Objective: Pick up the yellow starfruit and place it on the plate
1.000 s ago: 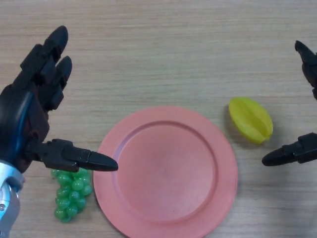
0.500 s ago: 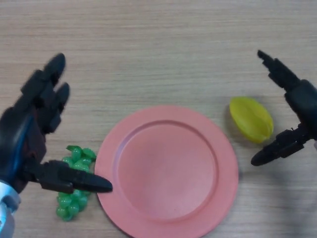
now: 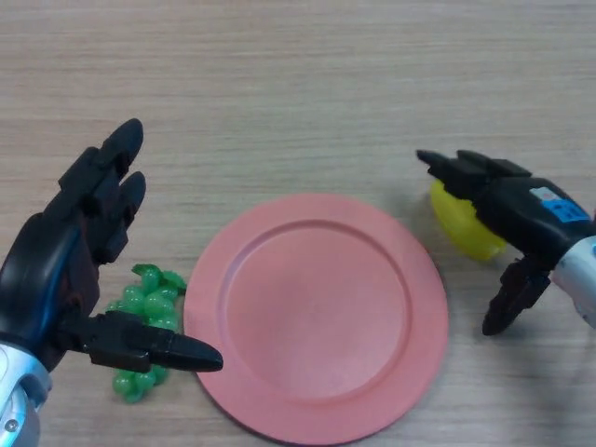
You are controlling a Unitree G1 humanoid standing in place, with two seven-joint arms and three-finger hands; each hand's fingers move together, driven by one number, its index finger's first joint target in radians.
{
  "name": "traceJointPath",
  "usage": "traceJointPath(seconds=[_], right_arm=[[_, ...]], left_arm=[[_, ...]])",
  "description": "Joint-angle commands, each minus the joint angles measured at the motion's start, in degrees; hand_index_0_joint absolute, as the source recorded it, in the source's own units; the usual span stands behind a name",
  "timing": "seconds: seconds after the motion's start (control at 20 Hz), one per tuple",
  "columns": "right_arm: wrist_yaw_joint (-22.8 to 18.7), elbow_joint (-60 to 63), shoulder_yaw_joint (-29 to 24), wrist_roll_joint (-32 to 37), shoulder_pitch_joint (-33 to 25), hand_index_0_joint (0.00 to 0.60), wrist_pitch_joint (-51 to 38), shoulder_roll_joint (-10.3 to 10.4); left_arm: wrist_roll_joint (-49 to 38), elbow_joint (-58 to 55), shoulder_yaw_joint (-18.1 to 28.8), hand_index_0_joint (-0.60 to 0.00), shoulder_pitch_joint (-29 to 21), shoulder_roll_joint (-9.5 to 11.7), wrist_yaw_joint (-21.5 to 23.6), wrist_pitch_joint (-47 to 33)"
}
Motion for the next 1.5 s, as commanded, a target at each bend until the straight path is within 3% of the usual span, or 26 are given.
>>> traceJointPath(seconds=[0.05,0.1,0.15,0.2,0.5,0.65,0.75,0.9,0.95,1.05,1.2,1.35,1.5], right_arm=[[-7.1,-0.9,-3.0,0.6,-4.3,0.299,-5.6,-2.8],[-8.4,0.2,-2.8,-0.9,-4.8,0.399,-6.1,-3.0],[-14.7,3.0,-2.7,-6.5,-6.3,0.542,-6.8,-3.9],[-18.3,4.4,-3.0,-9.3,-7.0,0.600,-6.5,-4.2],[-21.6,5.1,-3.7,-8.9,-7.5,0.600,-5.2,-4.7],[-19.0,2.9,-4.8,-4.7,-6.7,0.600,-4.3,-4.4],[-22.0,1.1,-4.0,-9.4,-7.1,0.600,-3.2,-6.2],[-21.4,-4.0,-4.7,-9.1,-6.7,0.600,-2.7,-5.8],[-18.4,-7.7,-5.1,-6.8,-5.6,0.600,-2.5,-4.7],[-16.8,-12.6,-4.9,-5.5,-4.0,0.600,-2.2,-3.2],[-16.8,-18.0,-3.6,-9.0,-2.6,0.600,-1.3,-2.0],[-10.5,-23.9,-1.7,-0.6,1.0,0.600,-1.1,3.9],[-9.0,-26.3,0.6,0.6,3.5,0.600,0.2,6.8]], left_arm=[[-1.6,-2.0,2.7,0.000,-0.8,0.8,1.6,-7.0],[-1.9,-1.8,2.8,0.000,-0.8,0.7,1.8,-7.1],[-2.3,-1.3,2.9,0.000,-0.7,0.8,2.3,-7.4],[-2.4,-1.0,3.0,0.000,-0.6,0.9,2.5,-7.7],[-2.5,-0.8,2.8,0.000,-0.6,1.7,1.3,-5.5],[-2.0,0.2,2.3,0.000,-0.7,1.0,1.5,-7.6],[-2.9,0.2,2.6,0.000,-1.1,1.0,1.9,-7.0],[-2.8,0.4,2.1,0.000,-1.2,1.2,2.2,-7.4],[-2.2,1.0,1.6,0.000,-1.2,1.1,2.3,-8.9],[-2.2,1.3,1.9,0.000,-1.8,1.6,2.3,-8.8],[-3.3,1.5,3.2,0.000,-2.6,2.3,1.8,-7.1],[-4.8,2.6,4.4,0.000,-4.1,2.3,2.9,-7.4],[-6.6,2.3,5.0,0.000,-5.4,3.3,3.9,-5.9]])
